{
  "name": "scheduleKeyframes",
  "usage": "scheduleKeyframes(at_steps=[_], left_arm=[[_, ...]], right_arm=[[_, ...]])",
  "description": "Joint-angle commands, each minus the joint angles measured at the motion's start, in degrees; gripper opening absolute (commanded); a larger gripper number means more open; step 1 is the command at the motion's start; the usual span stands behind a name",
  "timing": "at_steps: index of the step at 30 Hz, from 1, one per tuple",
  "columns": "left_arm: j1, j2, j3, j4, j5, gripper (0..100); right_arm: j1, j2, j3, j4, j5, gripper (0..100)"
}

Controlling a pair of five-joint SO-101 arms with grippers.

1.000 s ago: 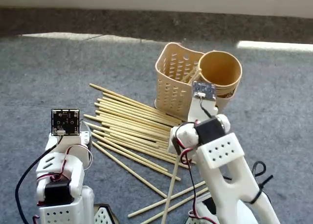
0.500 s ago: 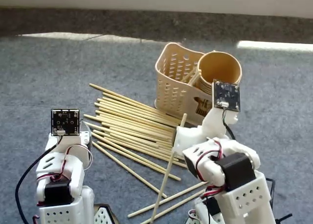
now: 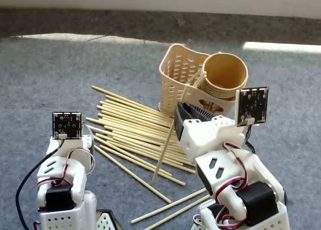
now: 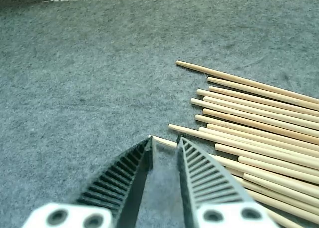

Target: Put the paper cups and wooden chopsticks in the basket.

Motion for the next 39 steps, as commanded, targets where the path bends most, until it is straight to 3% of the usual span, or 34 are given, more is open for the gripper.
scheduleKeyframes(at_steps=[1,11,20,39], left_arm=[[-0.7,-0.2,-0.3,-1.3,0.1,10],[-0.7,-0.2,-0.3,-1.3,0.1,10],[-0.7,-0.2,-0.3,-1.3,0.1,10],[-0.7,-0.2,-0.2,-1.3,0.0,10]], right_arm=[[-0.1,-0.9,-2.8,-6.8,5.6,0.5],[0.4,-0.6,-2.9,-28.9,12.2,0.5],[10.2,-0.5,-2.6,-51.6,13.7,0.5],[16.3,1.8,12.6,-66.4,13.8,0.5]])
